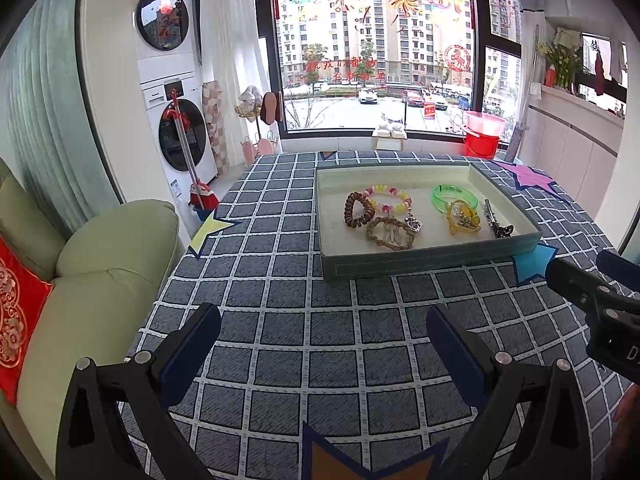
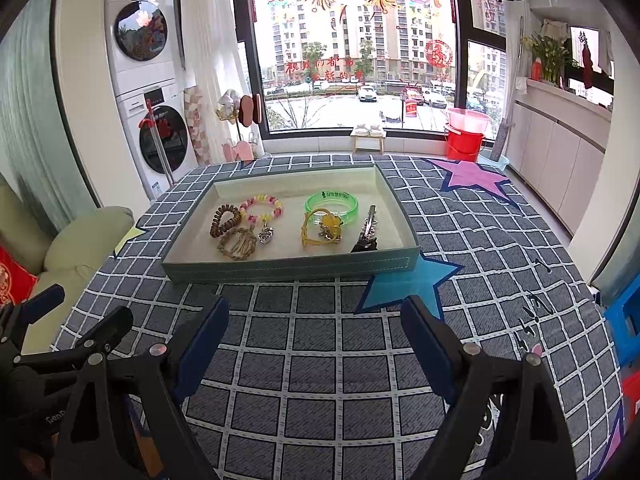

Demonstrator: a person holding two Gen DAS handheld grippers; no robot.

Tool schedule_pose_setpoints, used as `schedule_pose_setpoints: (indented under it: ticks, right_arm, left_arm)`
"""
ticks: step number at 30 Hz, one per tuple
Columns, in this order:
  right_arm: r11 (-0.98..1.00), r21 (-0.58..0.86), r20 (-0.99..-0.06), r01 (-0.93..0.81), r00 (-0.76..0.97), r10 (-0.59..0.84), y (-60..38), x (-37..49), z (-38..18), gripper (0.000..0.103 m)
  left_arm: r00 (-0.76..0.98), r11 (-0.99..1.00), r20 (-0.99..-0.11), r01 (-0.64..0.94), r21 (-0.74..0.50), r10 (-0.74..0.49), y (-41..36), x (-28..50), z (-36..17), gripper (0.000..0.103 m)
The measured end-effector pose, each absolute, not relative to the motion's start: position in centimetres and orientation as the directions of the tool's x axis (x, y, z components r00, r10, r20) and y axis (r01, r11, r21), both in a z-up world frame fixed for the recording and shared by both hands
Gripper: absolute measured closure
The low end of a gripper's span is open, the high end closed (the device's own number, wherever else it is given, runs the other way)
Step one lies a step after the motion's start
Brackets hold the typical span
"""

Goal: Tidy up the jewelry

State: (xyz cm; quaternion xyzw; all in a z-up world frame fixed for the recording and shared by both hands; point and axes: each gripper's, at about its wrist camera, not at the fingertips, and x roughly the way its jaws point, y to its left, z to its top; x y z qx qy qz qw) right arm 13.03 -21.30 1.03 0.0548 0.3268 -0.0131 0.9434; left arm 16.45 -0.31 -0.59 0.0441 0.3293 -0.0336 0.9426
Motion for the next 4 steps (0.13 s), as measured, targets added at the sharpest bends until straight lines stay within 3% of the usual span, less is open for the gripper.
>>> schedule_pose_setpoints:
  ticks: [4]
  right_arm:
    - [0.994,0.093,-0.618,0.061,0.786,0.010,-21.30,13.00,0.98,0.013]
  left_arm:
    - [0.779,0.993,-0.626,0.101,0.064,-0.039,-0.41,16.46,-0.63,0.000]
